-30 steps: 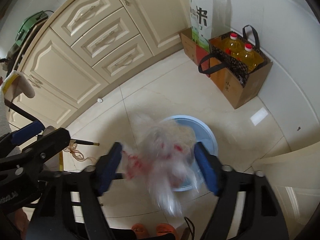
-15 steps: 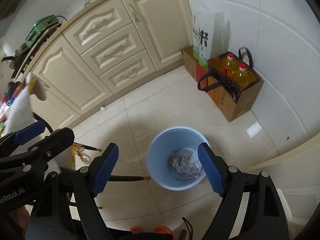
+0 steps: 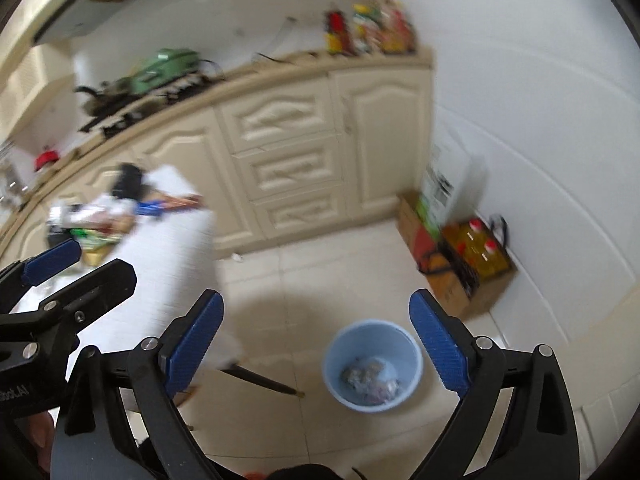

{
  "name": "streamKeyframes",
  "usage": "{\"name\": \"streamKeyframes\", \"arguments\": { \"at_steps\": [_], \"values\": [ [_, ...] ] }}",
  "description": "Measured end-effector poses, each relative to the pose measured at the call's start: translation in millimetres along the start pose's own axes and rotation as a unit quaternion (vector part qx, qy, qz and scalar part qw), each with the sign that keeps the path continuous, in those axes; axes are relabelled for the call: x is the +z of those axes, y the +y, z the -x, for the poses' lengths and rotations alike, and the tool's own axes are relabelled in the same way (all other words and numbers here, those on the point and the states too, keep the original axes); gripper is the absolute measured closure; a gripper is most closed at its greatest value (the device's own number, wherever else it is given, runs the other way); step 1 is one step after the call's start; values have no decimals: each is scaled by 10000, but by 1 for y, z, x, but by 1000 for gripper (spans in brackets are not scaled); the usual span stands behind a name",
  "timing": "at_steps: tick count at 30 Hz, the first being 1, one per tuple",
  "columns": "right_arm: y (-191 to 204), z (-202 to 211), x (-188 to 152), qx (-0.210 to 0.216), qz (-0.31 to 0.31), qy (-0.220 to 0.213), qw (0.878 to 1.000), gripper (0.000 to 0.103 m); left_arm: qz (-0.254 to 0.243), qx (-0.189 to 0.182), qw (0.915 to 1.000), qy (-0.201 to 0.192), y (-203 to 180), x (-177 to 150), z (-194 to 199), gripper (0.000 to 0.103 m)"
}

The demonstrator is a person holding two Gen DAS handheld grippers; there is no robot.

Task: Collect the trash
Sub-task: 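Grasp a crumpled clear plastic bag with the left tool while the right tool grasps another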

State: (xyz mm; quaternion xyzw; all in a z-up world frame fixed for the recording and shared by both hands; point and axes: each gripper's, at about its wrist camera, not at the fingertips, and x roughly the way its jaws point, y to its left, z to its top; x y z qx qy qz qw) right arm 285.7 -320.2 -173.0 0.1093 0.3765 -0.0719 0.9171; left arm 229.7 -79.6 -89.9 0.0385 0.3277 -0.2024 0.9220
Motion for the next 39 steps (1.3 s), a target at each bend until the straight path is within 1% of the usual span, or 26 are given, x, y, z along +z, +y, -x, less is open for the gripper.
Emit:
{"name": "streamKeyframes", "arguments": {
  "at_steps": [4,5,8,13,15,16,18,20,25,28,30,32,34,37,38,39],
  "values": [
    [64,16,13,309,457,-249,9982,4,271,244,9988,-323,56,-12,50,8],
    [77,17,16,363,552,-273,9974,2,347,333,9980,-399,72,-16,62,7],
    [111,16,23,568,748,-305,9951,2,578,588,9951,-538,114,-28,85,5],
    [163,4,27,749,1077,-251,9910,2,989,951,9890,-554,176,-47,101,5],
    [180,-3,26,820,1194,-220,9892,2,1157,1160,9852,-506,203,-56,103,5],
    [187,-7,27,833,1253,-187,9884,2,1212,1227,9839,-475,209,-54,99,5],
    [201,-18,28,874,1364,-147,9867,2,1393,1415,9794,-369,233,-61,94,5],
    [213,-29,29,873,1444,-61,9856,2,1554,1559,9752,-213,251,-62,81,5],
    [233,-57,33,890,1536,60,9841,2,1851,1700,9678,144,285,-66,54,7],
    [243,-76,35,897,1559,168,9835,2,1912,1669,9667,337,300,-61,36,7],
    [251,-88,38,878,1614,230,9827,2,1878,1663,9672,411,302,-52,20,7],
    [258,-99,40,865,1683,254,9816,2,1824,1652,9680,500,313,-44,4,9],
    [264,-106,43,872,1726,251,9808,2,1773,1676,9678,619,319,-41,-12,15],
    [273,-111,48,1074,1679,187,9798,2,1773,1660,9668,794,332,-42,-34,27],
    [277,-111,50,1192,1653,135,9789,2,1802,1633,9663,847,336,-42,-40,33],
    [280,-111,52,1285,1634,97,9781,2,1839,1601,9657,895,340,-42,-45,43]
  ]
}}
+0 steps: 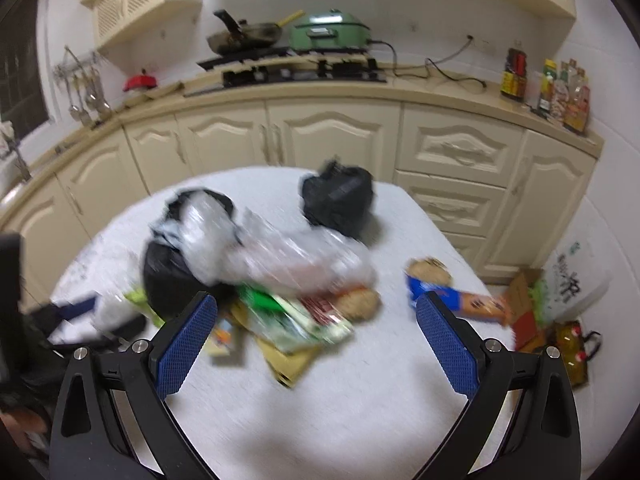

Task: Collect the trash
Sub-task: 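Grasp a crumpled clear plastic bag with the left tool while the right tool grasps another, then carry both clear bags to the blue bin and release them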

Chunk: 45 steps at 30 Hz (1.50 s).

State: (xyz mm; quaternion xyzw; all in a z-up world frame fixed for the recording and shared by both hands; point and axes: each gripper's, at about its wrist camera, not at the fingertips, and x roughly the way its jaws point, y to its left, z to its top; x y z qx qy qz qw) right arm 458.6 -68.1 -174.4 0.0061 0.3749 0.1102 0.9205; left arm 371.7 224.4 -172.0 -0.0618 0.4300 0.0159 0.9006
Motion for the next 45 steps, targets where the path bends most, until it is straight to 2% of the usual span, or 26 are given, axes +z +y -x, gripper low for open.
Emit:
{"name": "streamKeyframes", "arguments": {
  "at_steps": [1,3,5,8,10,13,15,17,18,19,21,28,38,41,45],
  "values": [
    [5,-1,4,83,4,-53,10000,2,16,-11,10000,48,2,2,-7,50],
    [14,-7,9,150,71,-87,9998,2,62,-22,9999,147,7,6,-17,78],
    [24,-17,15,215,157,-138,9996,2,105,61,9999,65,11,7,-17,89],
    [31,-35,19,214,174,-71,9996,3,168,-1,9999,-5,19,12,-13,91],
    [35,-45,21,288,156,-29,9995,8,117,39,9999,-75,21,11,-11,93],
    [39,-55,22,453,116,16,9989,32,92,-12,9999,-145,27,12,-5,93],
    [41,-57,22,562,120,42,9983,59,122,-26,9997,-214,31,8,3,93],
    [44,-58,23,527,200,88,9984,63,159,-56,9995,-277,34,7,12,93],
    [44,-57,23,605,214,94,9979,73,146,-57,9994,-305,33,5,16,93],
    [43,-56,23,772,191,109,9968,77,141,-61,9993,-338,32,0,20,93],
    [42,-50,23,818,195,77,9964,82,128,-100,9990,-408,32,-6,32,94],
    [37,-3,26,1073,209,-332,9935,84,20,-208,9973,-698,18,-17,78,93],
    [7,96,30,1954,-194,-981,9756,84,-254,-504,9927,-1068,-20,-36,146,93],
    [-2,127,25,2057,-227,-1166,9714,84,-369,-567,9911,-1150,-36,-45,164,93],
    [-14,155,17,1969,-217,-1309,9714,84,-541,-684,9888,-1208,-62,-57,184,93]
  ]
}}
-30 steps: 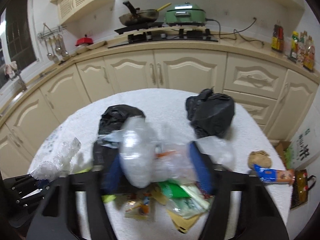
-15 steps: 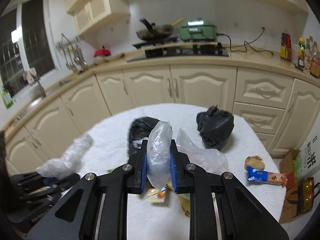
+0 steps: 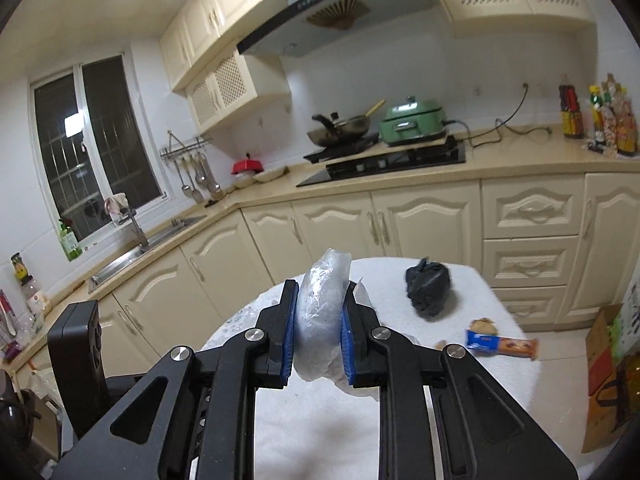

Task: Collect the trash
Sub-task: 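Carry both clear bags to the blue bin and release them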

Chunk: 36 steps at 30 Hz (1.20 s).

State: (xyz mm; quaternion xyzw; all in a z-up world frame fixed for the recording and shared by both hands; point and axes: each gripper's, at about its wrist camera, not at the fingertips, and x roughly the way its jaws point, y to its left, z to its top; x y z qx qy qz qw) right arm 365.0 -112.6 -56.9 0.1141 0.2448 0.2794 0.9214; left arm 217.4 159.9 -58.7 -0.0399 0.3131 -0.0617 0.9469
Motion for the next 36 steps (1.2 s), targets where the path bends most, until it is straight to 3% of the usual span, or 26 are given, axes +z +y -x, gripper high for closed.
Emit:
{"name": "streamKeyframes", "arguments": {
  "at_steps": [10,19,28,36],
  "values": [
    [-59,94,-26,-731,-338,-235,9965,84,-557,-679,9959,207,-109,-17,3,93],
    [-149,159,-69,-1678,-853,-132,9820,84,-1238,-1262,9818,689,-229,-33,-39,93],
    [-262,180,-138,-2257,-1752,229,9580,84,-1946,-1580,9567,1478,-346,-63,-129,93],
    [-351,168,-203,-2459,-2429,605,9364,85,-2315,-1523,9344,2240,-409,-89,-239,93]
  ]
}}
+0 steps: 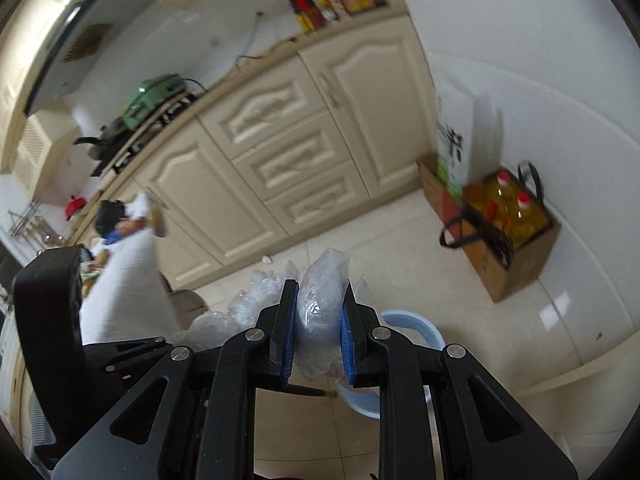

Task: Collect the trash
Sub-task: 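Carry both clear bags to the blue bin and release them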

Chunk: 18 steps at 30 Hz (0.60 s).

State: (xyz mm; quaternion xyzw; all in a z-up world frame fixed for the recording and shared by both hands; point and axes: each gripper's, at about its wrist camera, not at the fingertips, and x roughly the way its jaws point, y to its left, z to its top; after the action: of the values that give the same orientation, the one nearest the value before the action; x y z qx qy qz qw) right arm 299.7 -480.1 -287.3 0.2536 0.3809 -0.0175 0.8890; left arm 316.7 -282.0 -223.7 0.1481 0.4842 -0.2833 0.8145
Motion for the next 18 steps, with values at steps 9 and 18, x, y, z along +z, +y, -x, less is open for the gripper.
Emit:
{"name": "streamKeyframes", "arguments": {
  "at_steps": [9,18],
  "values": [
    [-47,-62,-13,-117,-404,381,9984,85,-115,57,9980,616,-2,49,-114,92],
    [-57,-95,-18,-79,-503,564,9971,85,5,256,9968,763,7,49,-172,47]
  ]
}}
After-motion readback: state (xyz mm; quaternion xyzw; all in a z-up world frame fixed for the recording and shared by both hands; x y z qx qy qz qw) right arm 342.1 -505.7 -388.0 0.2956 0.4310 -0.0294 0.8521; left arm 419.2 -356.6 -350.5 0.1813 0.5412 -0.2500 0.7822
